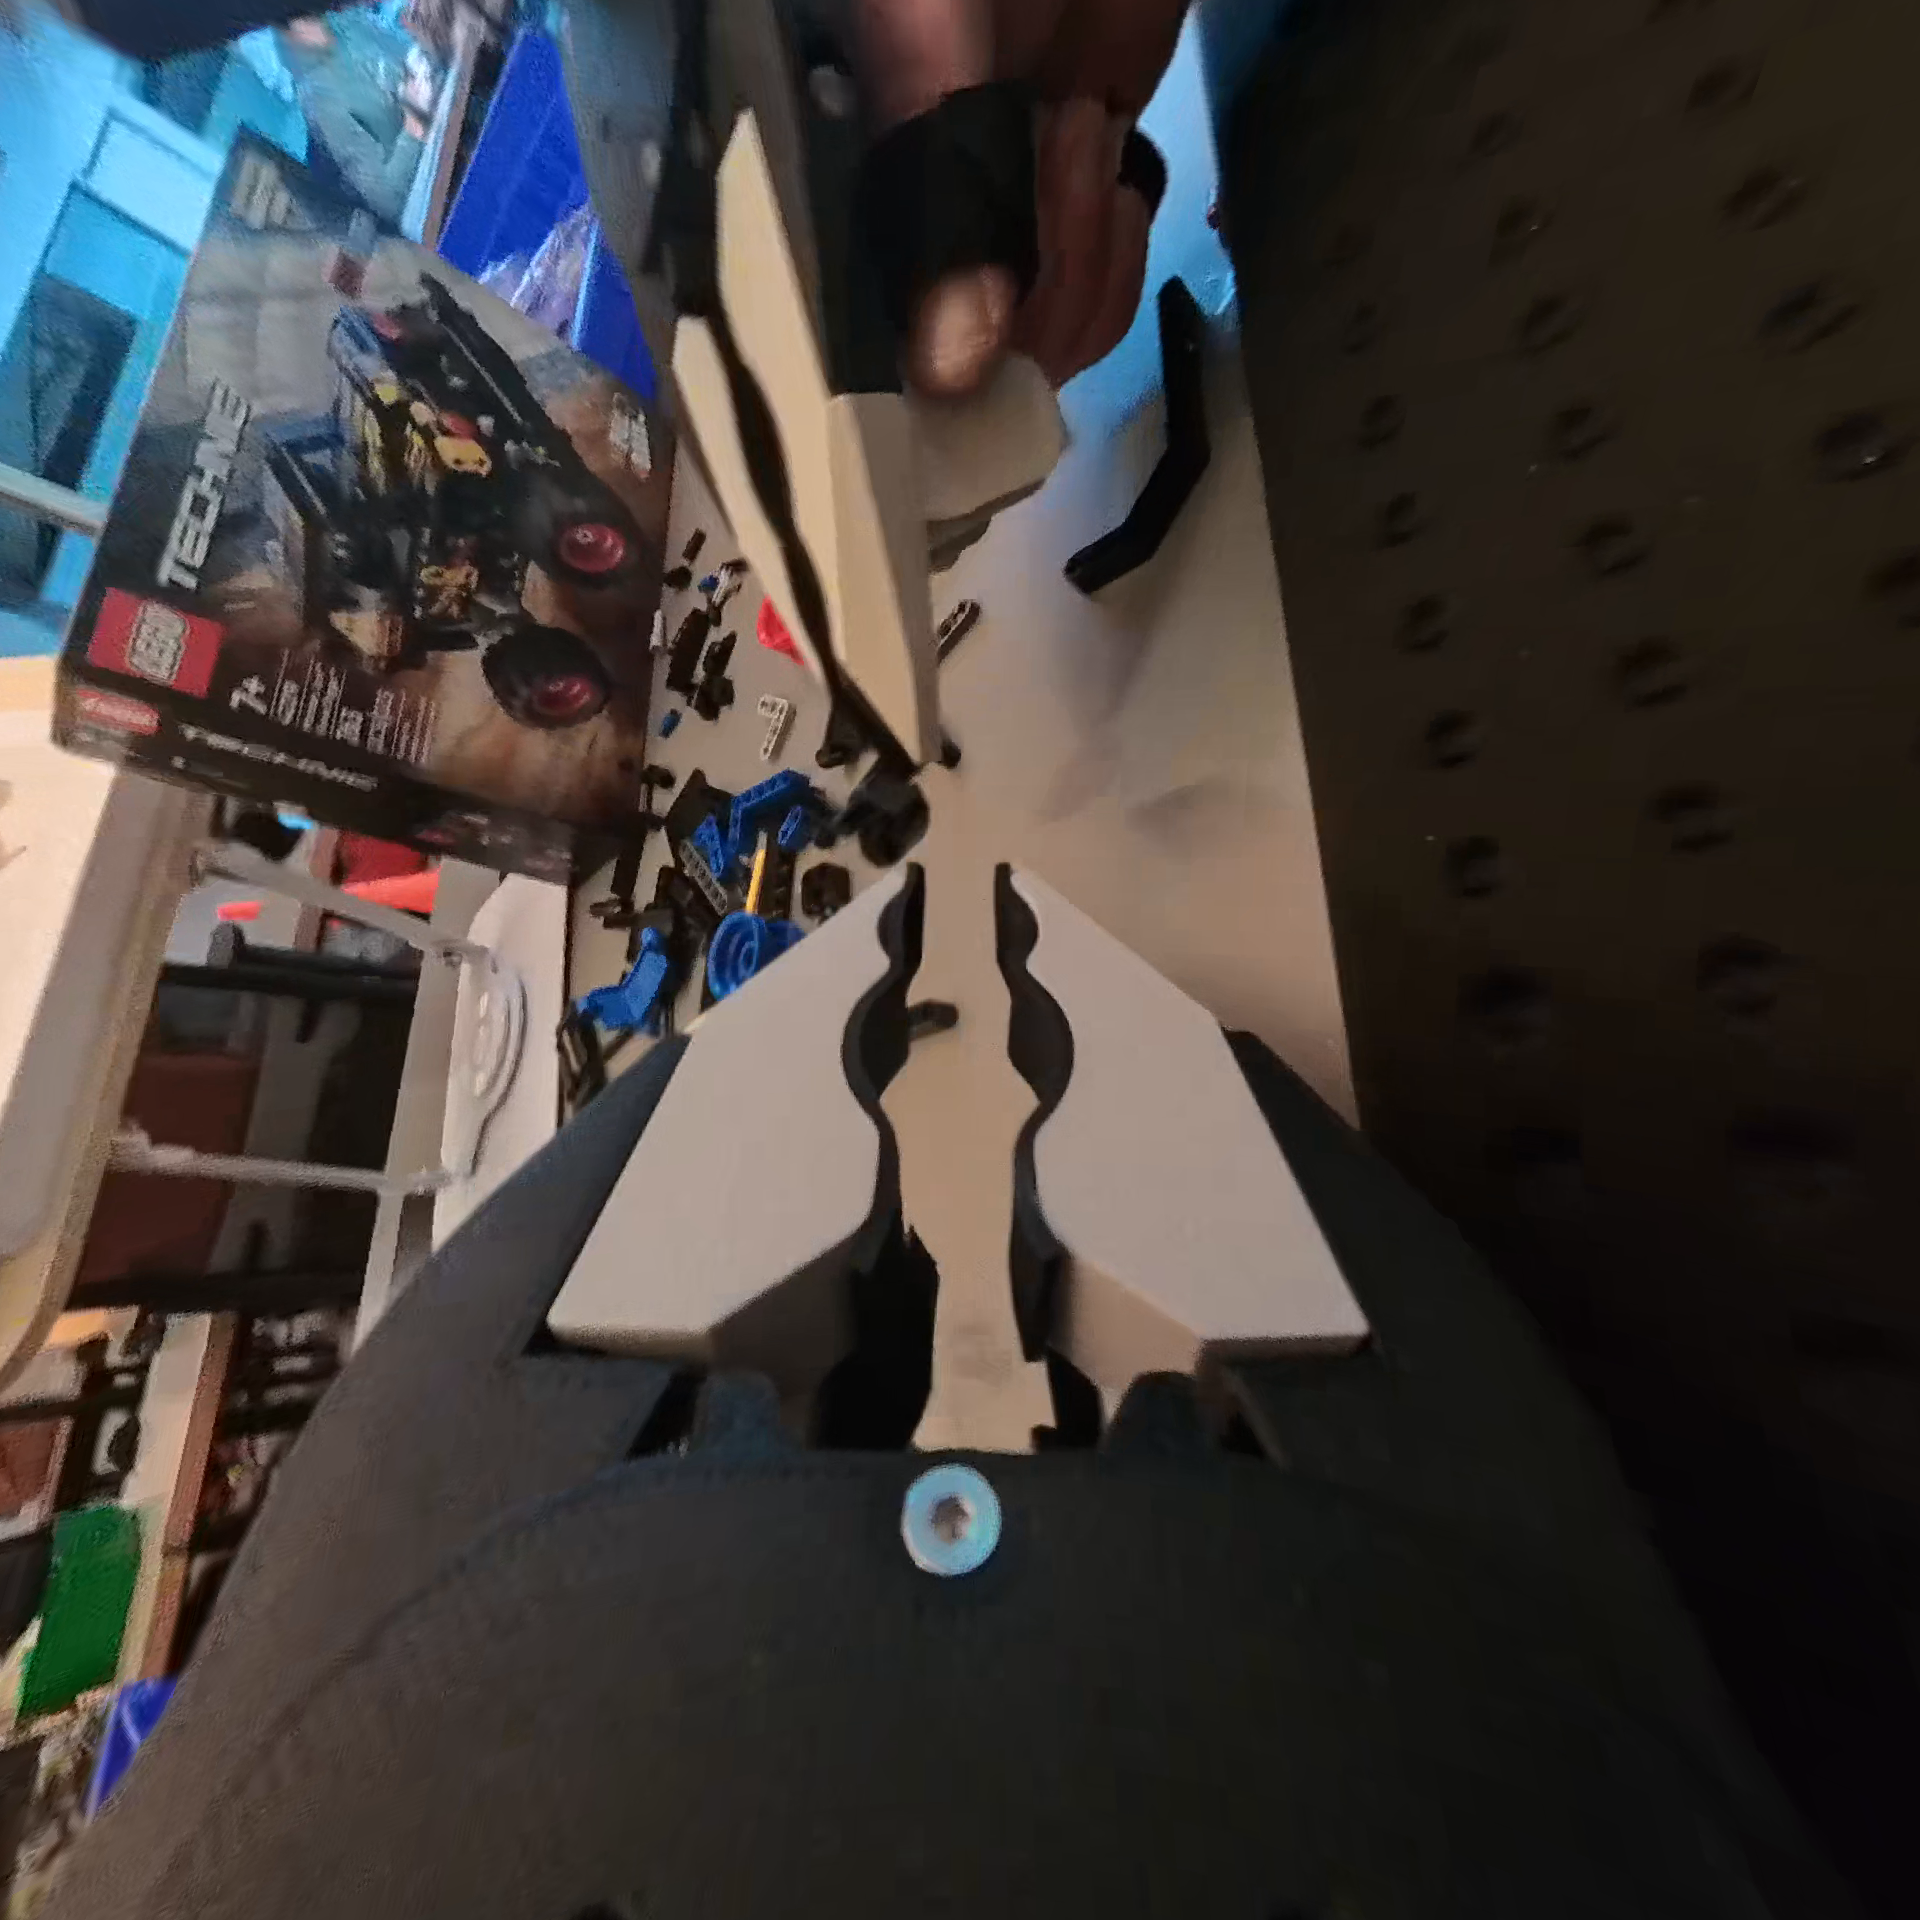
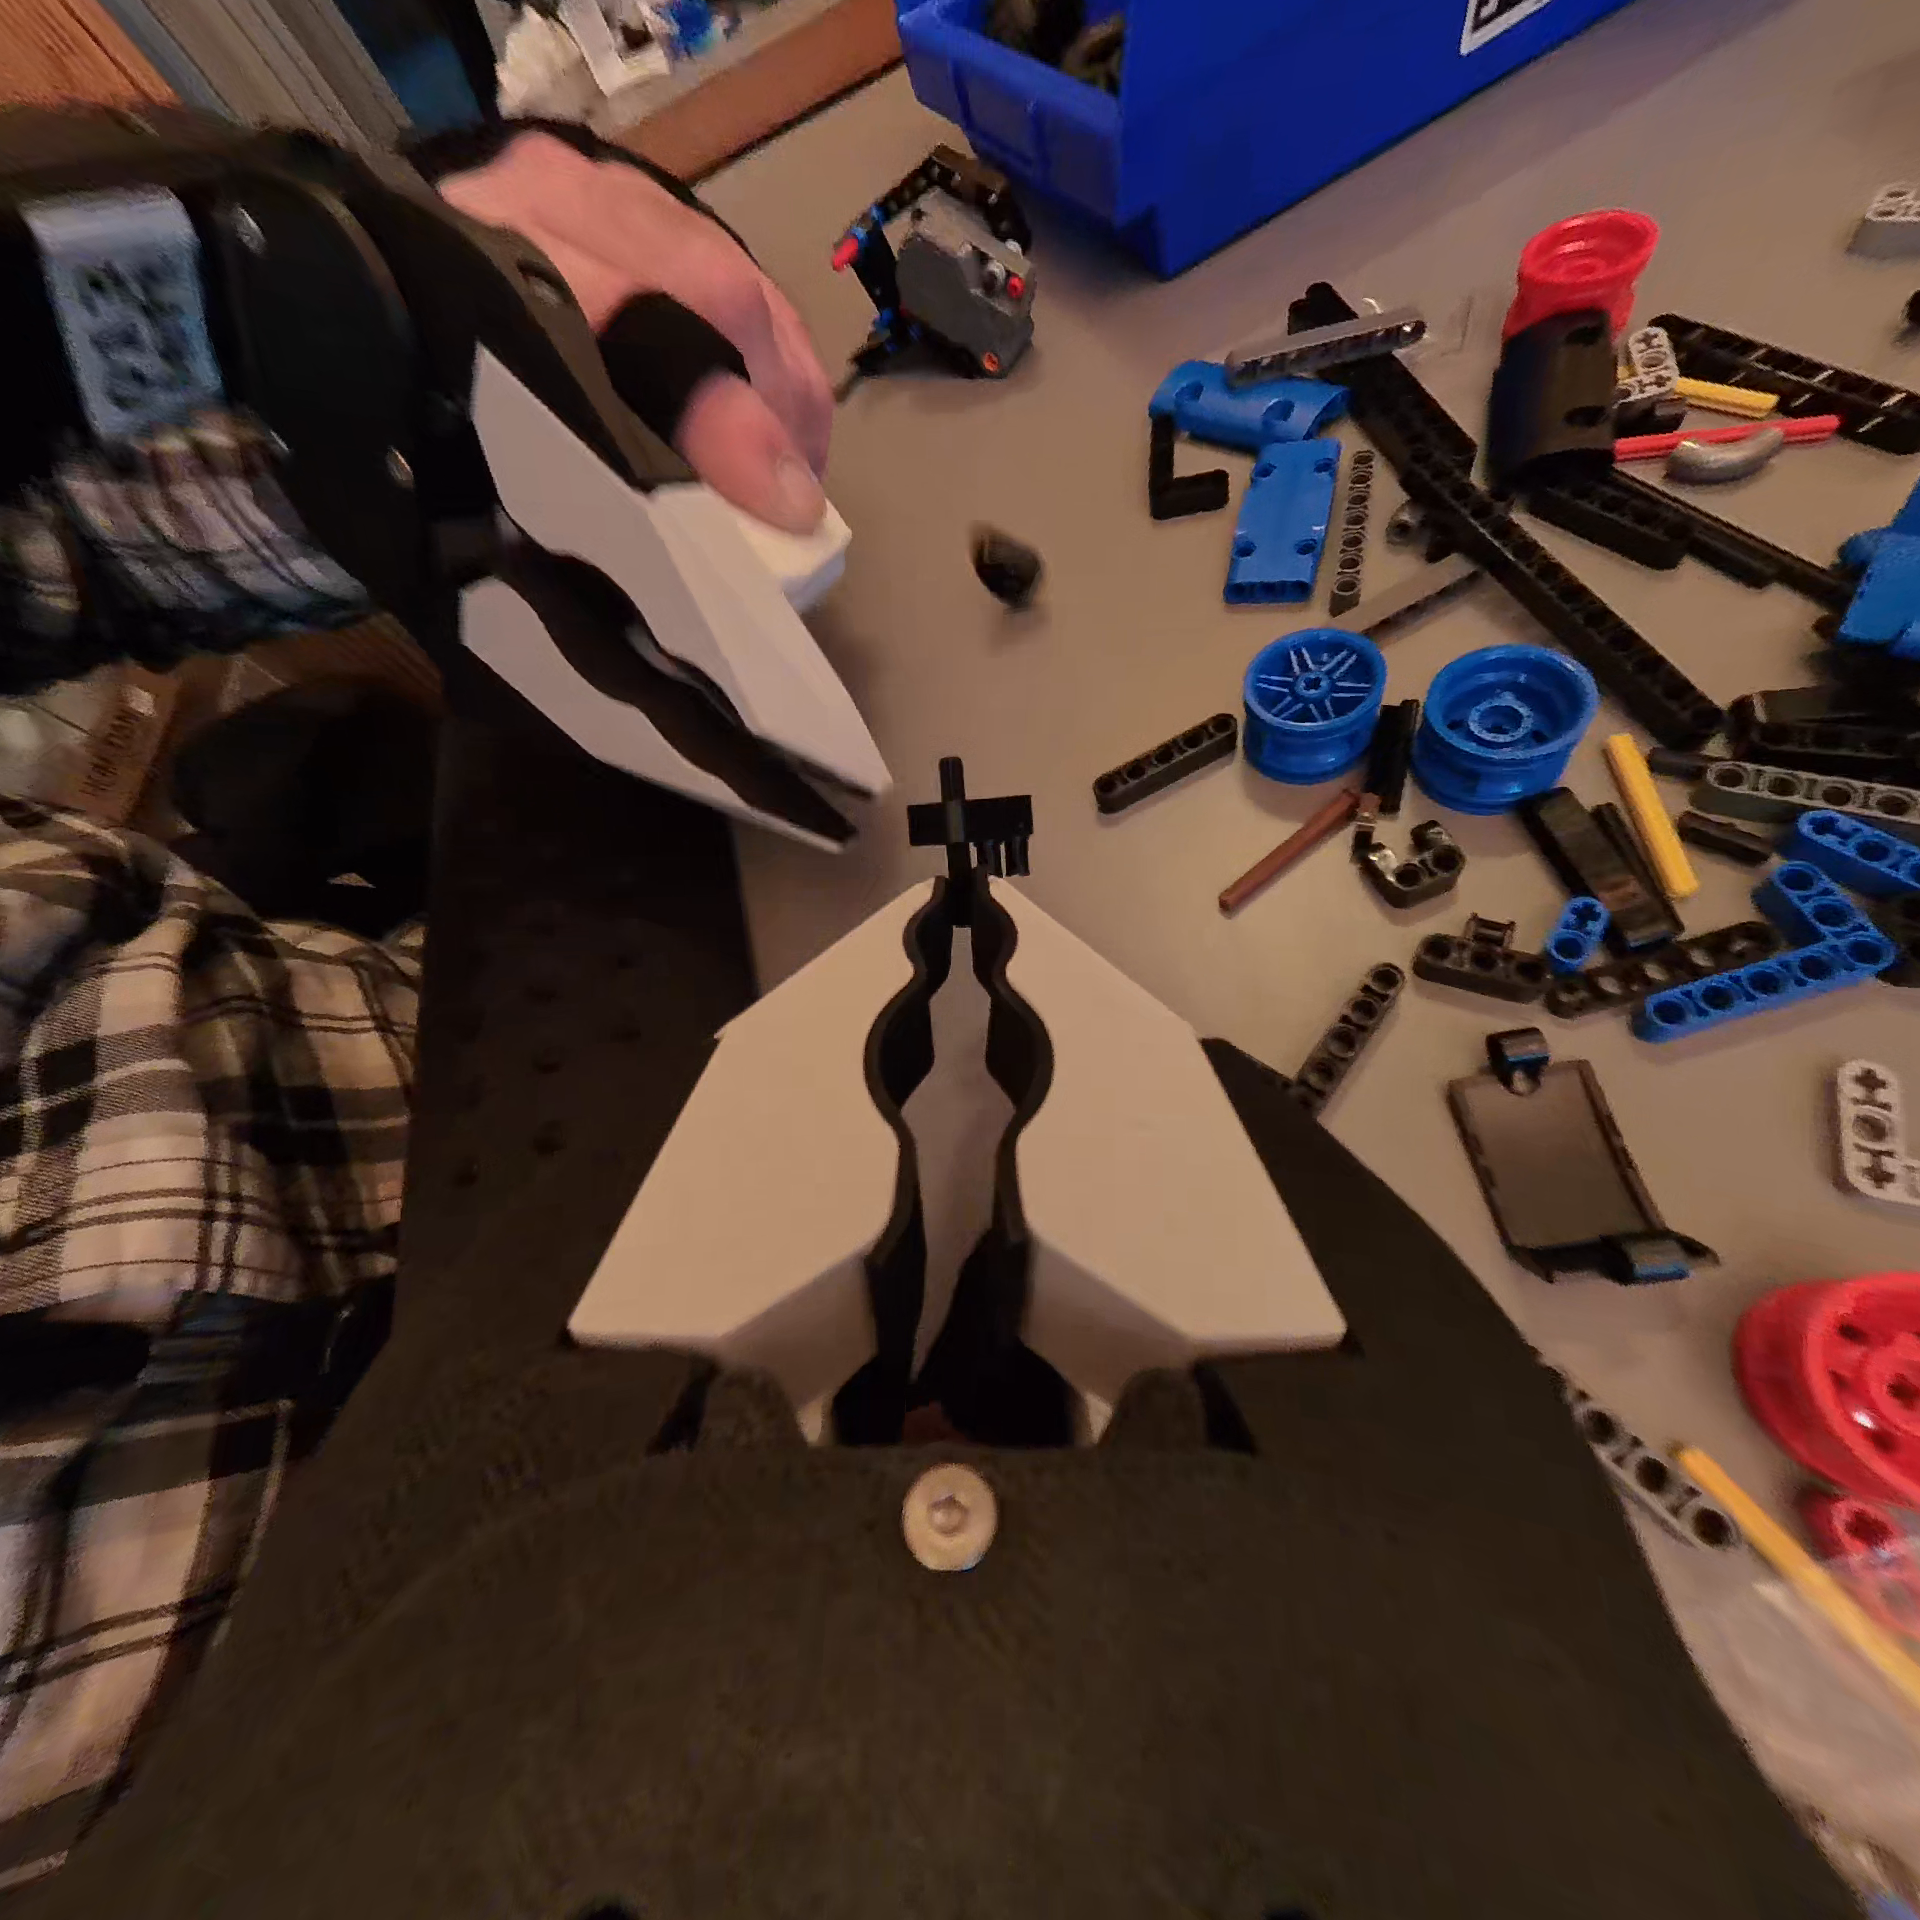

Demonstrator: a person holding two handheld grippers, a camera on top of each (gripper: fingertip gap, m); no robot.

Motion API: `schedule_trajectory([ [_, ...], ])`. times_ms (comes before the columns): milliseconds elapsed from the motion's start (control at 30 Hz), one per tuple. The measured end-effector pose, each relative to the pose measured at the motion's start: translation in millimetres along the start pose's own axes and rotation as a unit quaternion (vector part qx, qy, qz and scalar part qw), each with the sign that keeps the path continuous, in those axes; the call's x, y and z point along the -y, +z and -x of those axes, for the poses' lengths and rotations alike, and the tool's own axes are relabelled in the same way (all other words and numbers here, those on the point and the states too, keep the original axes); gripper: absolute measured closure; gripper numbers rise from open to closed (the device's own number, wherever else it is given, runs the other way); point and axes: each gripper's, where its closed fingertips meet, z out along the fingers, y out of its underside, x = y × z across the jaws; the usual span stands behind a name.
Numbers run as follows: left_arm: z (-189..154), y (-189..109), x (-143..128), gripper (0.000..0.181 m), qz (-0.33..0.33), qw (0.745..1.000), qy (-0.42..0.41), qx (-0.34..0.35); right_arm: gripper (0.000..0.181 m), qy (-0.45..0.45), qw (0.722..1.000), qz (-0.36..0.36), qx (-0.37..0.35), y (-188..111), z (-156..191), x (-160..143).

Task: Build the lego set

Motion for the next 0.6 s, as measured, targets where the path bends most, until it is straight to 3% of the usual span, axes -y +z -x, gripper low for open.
schedule_trajectory([
  [167,13.7,-30.3,-42.6,0.155,0.095,0.992,-0.081,0.004,0.180,-0.043,0.998,0.034,-0.027,4.1,-3.8,-3.7],
  [267,13.6,-51.9,-77.3,0.141,0.168,0.976,-0.136,-0.006,0.181,-0.078,0.994,0.061,-0.043,10.0,-7.5,-5.1],
  [400,10.4,-76.5,-114.2,0.138,0.238,0.949,-0.207,-0.016,0.180,-0.129,0.984,0.110,-0.056,20.6,-10.3,-14.6],
  [600,7.2,-75.0,-147.7,0.139,0.309,0.913,-0.265,-0.035,0.180,-0.154,0.980,0.115,-0.046,29.4,-6.3,-12.1],
])
